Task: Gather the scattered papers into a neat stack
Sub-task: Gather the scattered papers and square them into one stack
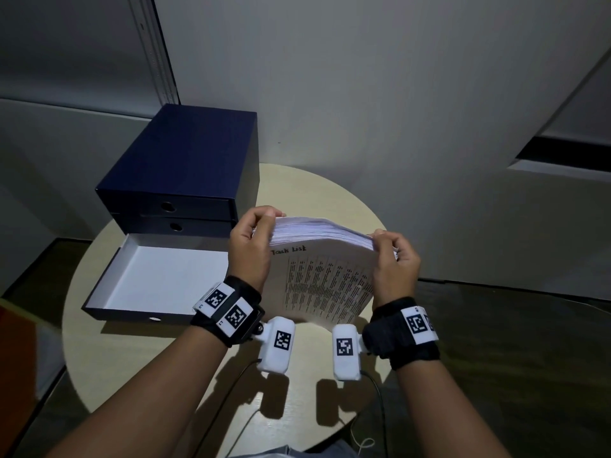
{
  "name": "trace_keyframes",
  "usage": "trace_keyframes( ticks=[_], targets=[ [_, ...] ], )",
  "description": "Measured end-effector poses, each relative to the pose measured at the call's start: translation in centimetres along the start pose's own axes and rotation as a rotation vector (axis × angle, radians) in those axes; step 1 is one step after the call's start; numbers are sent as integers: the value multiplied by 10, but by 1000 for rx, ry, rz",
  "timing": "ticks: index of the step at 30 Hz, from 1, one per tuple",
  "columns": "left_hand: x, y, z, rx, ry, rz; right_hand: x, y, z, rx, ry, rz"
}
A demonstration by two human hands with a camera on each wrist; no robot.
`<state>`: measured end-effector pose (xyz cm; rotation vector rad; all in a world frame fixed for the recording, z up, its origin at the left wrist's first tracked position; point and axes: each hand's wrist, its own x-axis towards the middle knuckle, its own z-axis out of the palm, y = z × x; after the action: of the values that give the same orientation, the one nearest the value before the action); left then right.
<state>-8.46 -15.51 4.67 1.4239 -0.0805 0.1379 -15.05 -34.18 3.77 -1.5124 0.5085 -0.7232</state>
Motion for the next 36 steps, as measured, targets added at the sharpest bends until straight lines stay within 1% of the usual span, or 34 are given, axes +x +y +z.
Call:
trace_keyframes(
  ticks=[3,6,10,12,13,15,16,17,18,20,22,23,25,26,29,33,34,35,36],
  targets=[
    [3,-2,0,35,48,-1,1,0,2,-28,12,-28],
    [6,-3,0,24,93,-29,3,-1,4,-29,16,-35],
    [8,-3,0,-10,101,-84,2,-3,6,-73,14,-51],
    [7,-2,1,-50,63,-49,3,-6,8,-73,-2,-45],
    [6,-3,-1,-69,22,-14,3,-6,9,-53,-23,-43],
    [5,-11,-12,-105,-112,82,3,-2,3,38,-104,-55],
    [5,-18,-19,-132,-187,100,4,2,-2,98,-168,-51],
    [5,-26,-27,-142,-253,72,5,6,-9,142,-239,-34],
    [4,-33,-34,-131,-296,10,4,12,-15,141,-293,-9],
    [1,-47,-40,-5,-291,-126,-2,22,-22,2,-343,45],
    [-2,-55,-37,194,-248,-202,-11,29,-18,-187,-331,34],
    [-2,-58,-36,267,-244,-214,-15,30,-16,-234,-314,22],
    [-6,-56,-33,339,-258,-221,-20,25,-11,-243,-283,21],
    [-7,-53,-33,373,-261,-189,-21,19,-11,-221,-268,15],
    [-10,-32,-27,422,-273,2,-17,1,-10,-145,-268,-33],
    [-10,-7,-15,302,-250,186,-12,-17,-4,-101,-288,-135],
    [-12,-7,-15,270,-229,205,-13,-19,-3,-104,-295,-149],
    [-13,-10,-16,256,-208,194,-16,-16,-3,-124,-299,-150],
    [-16,-17,-19,262,-200,152,-20,-11,-4,-158,-304,-142]
  ],
)
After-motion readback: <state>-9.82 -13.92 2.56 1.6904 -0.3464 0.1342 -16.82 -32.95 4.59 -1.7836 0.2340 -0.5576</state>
